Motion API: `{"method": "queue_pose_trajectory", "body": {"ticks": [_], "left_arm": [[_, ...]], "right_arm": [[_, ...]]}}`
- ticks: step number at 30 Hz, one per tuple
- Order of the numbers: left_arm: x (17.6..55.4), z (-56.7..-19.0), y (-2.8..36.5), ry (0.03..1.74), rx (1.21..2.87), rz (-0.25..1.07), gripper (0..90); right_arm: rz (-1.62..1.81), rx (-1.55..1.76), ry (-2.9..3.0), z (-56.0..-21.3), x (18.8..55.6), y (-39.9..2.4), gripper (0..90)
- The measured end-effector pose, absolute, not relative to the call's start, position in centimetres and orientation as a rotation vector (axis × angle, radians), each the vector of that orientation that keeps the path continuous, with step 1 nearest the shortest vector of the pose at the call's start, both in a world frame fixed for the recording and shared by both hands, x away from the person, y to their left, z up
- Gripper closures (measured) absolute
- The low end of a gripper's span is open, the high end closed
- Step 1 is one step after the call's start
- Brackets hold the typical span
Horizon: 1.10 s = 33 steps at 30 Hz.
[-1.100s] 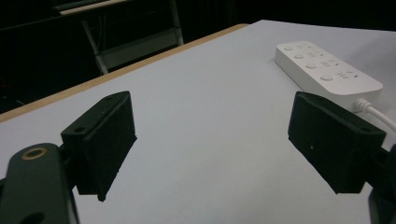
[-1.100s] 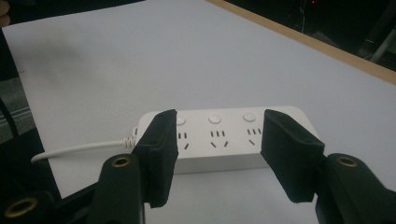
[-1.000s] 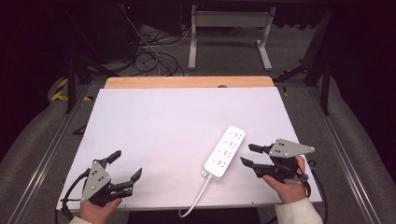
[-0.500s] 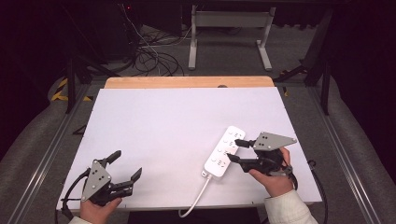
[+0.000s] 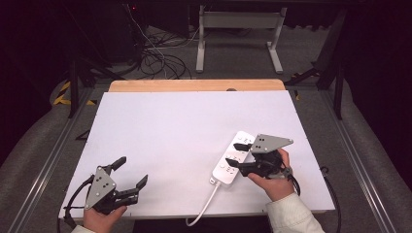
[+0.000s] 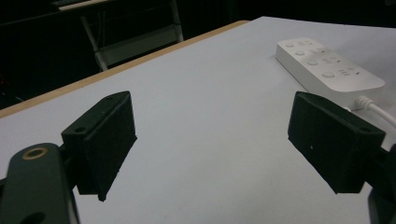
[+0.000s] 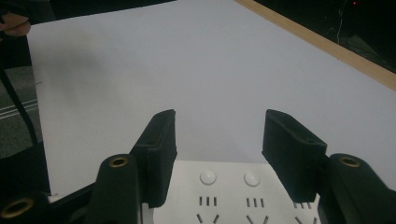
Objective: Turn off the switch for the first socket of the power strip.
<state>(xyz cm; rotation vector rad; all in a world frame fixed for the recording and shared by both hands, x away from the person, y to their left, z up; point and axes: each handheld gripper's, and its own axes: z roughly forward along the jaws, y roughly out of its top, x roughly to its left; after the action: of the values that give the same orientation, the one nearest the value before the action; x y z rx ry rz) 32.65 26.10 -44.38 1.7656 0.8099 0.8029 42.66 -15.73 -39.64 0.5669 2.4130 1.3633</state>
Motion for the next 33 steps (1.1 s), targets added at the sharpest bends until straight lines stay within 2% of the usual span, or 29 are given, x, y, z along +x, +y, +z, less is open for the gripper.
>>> {"method": "queue_pose_trajectory", "body": {"ticks": [6, 9, 12, 14, 15, 16, 17, 18, 19, 21, 33], "left_arm": [[32.6, -44.4, 26.1, 0.809, 1.764, 0.805, 15.4], [32.7, -44.4, 26.1, 0.807, 1.763, 0.807, 15.3], [32.6, -44.4, 26.1, 0.809, 1.763, 0.804, 15.3], [32.6, -44.4, 26.1, 0.811, 1.765, 0.802, 15.5], [32.6, -44.4, 26.1, 0.810, 1.766, 0.806, 15.5], [32.6, -44.4, 26.1, 0.809, 1.766, 0.808, 15.7], [32.6, -44.4, 26.1, 0.811, 1.765, 0.807, 15.7], [32.6, -44.4, 26.1, 0.811, 1.765, 0.807, 15.7], [32.6, -44.4, 26.1, 0.813, 1.765, 0.805, 15.7], [32.6, -44.4, 26.1, 0.813, 1.764, 0.805, 15.7], [32.7, -44.4, 26.1, 0.809, 1.771, 0.809, 15.7]], "right_arm": [[1.356, 0.566, 2.437, -39.9, 42.9, -15.3, 45.5], [1.373, 0.588, 2.452, -39.9, 43.0, -15.4, 48.6], [1.412, 0.615, 2.476, -39.8, 43.3, -15.6, 56.7], [1.431, 0.647, 2.492, -39.7, 43.4, -15.7, 69.2], [1.431, 0.647, 2.492, -39.7, 43.4, -15.7, 69.2], [1.429, 0.658, 2.498, -39.6, 43.4, -15.7, 78.1], [1.423, 0.658, 2.506, -39.6, 43.4, -15.7, 81.7], [1.423, 0.658, 2.506, -39.6, 43.4, -15.7, 81.7], [1.399, 0.660, 2.517, -39.5, 43.4, -15.5, 87.7], [1.364, 0.657, 2.533, -39.4, 43.4, -15.3, 90.0], [1.126, 0.692, 2.632, -40.3, 44.1, -13.5, 90.0]]}}
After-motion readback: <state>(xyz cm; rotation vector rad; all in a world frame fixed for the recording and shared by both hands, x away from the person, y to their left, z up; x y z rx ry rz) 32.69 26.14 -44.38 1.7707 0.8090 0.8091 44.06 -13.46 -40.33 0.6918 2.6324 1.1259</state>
